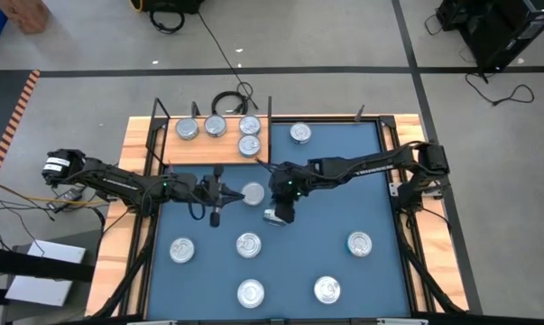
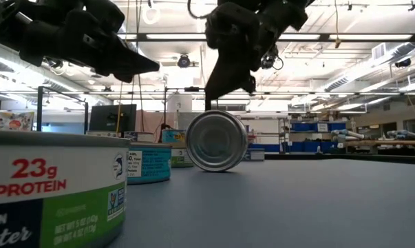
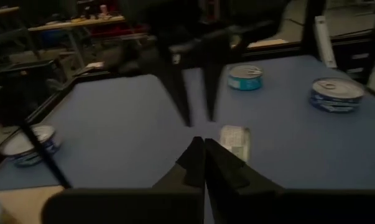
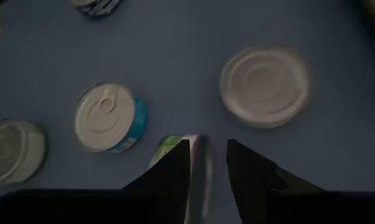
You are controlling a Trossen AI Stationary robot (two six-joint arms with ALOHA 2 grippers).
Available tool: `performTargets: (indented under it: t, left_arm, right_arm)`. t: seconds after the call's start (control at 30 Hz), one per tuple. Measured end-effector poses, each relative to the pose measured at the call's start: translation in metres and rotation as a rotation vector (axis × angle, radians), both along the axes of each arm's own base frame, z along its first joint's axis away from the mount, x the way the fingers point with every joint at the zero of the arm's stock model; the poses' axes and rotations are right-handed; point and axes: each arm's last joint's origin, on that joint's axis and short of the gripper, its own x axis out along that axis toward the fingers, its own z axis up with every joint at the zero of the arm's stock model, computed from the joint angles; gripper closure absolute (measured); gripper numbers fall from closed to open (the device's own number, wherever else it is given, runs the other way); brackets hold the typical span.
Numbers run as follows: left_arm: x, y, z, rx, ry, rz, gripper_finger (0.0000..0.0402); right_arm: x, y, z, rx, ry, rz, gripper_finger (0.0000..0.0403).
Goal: Stack canned seafood by type on shelf
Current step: Stack the green tuna can on top of the green tuna can on the shelf
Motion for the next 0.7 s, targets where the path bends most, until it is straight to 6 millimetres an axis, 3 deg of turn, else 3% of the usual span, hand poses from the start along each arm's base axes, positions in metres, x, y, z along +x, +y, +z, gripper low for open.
performTargets:
  t: [0.3, 0.53, 0.7]
  left_arm:
    - [0.002, -0.001, 0.004, -0.002, -0.014, -0.016, 0.0392]
    - [0.007, -0.002, 0.012, 0.013, 0.012, -0.068, 0.0393]
    - [0.008, -0.002, 0.014, 0.013, 0.007, -0.065, 0.0396]
  right_arm:
    - [-0.014, 0.014, 0.02, -0.307, -0.01, 0.075, 0.0394]
    - [-0.022, 0.023, 0.016, -0.37, 0.06, 0.116, 0.0398]
    - [-0.031, 0.022, 0.001, -0.375, 0.06, 0.135, 0.04]
